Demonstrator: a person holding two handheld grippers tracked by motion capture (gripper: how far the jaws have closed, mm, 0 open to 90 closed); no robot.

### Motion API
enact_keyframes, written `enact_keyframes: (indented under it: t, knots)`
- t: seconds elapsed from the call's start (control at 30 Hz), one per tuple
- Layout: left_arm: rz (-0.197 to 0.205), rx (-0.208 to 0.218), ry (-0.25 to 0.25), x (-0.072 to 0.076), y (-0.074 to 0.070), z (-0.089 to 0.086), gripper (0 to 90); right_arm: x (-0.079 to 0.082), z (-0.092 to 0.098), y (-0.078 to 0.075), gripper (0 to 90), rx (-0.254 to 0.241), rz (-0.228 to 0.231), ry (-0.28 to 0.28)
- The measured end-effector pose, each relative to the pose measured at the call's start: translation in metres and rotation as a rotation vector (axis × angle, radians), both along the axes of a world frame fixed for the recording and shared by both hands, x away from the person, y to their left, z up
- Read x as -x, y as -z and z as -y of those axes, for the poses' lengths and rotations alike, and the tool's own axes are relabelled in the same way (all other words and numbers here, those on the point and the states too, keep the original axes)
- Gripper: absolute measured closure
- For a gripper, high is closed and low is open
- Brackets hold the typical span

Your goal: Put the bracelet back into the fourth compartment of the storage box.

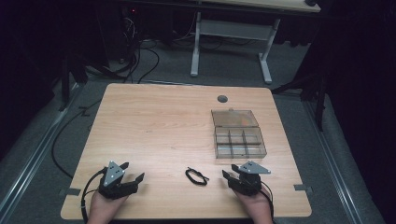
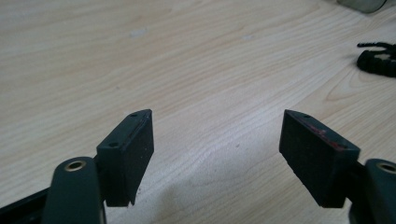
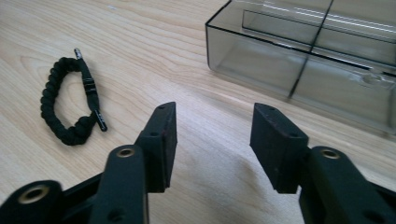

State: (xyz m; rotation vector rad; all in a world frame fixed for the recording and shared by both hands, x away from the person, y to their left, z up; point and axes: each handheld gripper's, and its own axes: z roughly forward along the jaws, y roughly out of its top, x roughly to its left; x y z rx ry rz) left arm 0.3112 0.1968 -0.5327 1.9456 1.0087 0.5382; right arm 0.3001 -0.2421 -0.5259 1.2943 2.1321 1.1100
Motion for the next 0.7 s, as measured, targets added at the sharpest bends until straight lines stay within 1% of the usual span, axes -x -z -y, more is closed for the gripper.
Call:
enact_keyframes:
  t: [0.07,0.1,0.17,0.2,0.3,0.37,0.4,0.47,0.6,0.7]
  knots:
    - [-0.004,-0.003,-0.004,-0.001,0.001,0.001,29.2,0.001,-0.004,-0.001,56.7,0.0,0.004,-0.02]
    - [-0.001,-0.02,-0.004,0.0,0.001,0.003,29.8,0.001,-0.007,-0.002,57.8,0.0,0.007,-0.03]
    - [0.0,-0.036,-0.004,0.0,0.001,0.005,28.2,0.001,-0.014,-0.003,61.0,0.002,-0.001,-0.057]
    - [0.002,-0.037,-0.005,0.0,0.001,0.005,27.7,0.002,-0.018,-0.004,62.9,0.005,0.001,-0.068]
    - [0.001,-0.033,-0.009,0.0,0.001,0.004,27.4,0.001,-0.035,-0.006,67.2,0.015,0.004,-0.142]
    - [0.0,-0.035,-0.008,0.0,0.001,0.005,27.4,0.001,-0.045,-0.005,69.1,0.024,-0.001,-0.175]
    - [0.001,-0.036,-0.006,0.0,0.001,0.005,27.4,0.0,-0.051,-0.005,69.4,0.035,-0.002,-0.198]
    - [0.004,-0.036,-0.007,0.001,0.001,0.005,27.3,-0.003,-0.061,-0.004,69.4,0.041,-0.014,-0.234]
    - [0.005,-0.041,-0.009,0.001,0.001,0.005,27.1,-0.01,-0.075,-0.003,69.8,0.063,-0.02,-0.277]
    - [0.007,-0.045,-0.01,0.001,0.001,0.006,27.0,-0.016,-0.079,-0.002,69.8,0.08,-0.029,-0.284]
